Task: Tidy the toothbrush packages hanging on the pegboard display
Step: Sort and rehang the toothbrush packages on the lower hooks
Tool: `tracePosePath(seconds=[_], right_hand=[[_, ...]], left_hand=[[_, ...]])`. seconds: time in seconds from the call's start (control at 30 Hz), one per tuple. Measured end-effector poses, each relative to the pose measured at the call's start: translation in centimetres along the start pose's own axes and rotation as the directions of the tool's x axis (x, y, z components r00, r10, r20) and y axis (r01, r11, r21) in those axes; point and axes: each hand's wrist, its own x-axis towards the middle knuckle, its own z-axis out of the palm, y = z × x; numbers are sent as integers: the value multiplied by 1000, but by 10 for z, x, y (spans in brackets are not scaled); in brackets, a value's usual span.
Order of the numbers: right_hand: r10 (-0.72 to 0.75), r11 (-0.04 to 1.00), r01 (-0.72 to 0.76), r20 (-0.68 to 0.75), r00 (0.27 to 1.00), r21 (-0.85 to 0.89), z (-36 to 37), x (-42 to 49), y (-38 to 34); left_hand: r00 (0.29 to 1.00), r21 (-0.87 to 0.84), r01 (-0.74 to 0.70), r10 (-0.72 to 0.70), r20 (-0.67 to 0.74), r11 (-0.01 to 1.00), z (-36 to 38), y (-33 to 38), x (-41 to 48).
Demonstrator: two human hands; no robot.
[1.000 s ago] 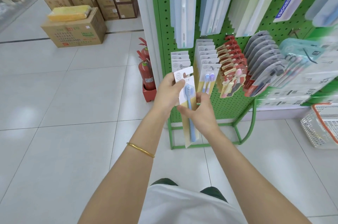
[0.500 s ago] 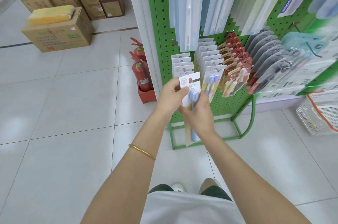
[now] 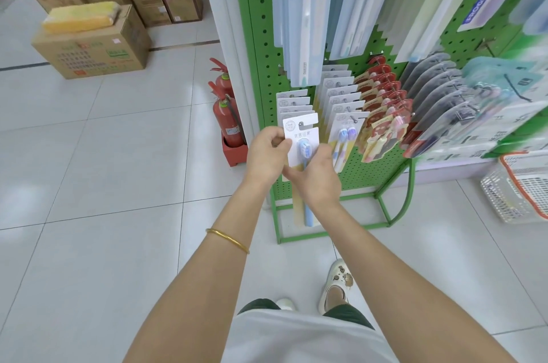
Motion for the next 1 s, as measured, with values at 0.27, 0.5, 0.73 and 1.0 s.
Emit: tracePosePath(seconds=[0.27,0.5,0.73,1.0], right_hand=[[-101,979,96,21,995,181,8,9,5],[-155,894,153,-29,987,420,-2,18,0],[-143,872,127,-3,990,473,-7,27,-9],[-146,886,137,-13,989,444,-3,40,-13]], left_hand=[[999,30,23,-23,-25,999,1,-7,9],[999,81,-12,17,-52,997,5,-13,21],[994,141,-48,61,-91,989,8,-13,26],[991,163,-68,86,-106,984,11,-12,35]])
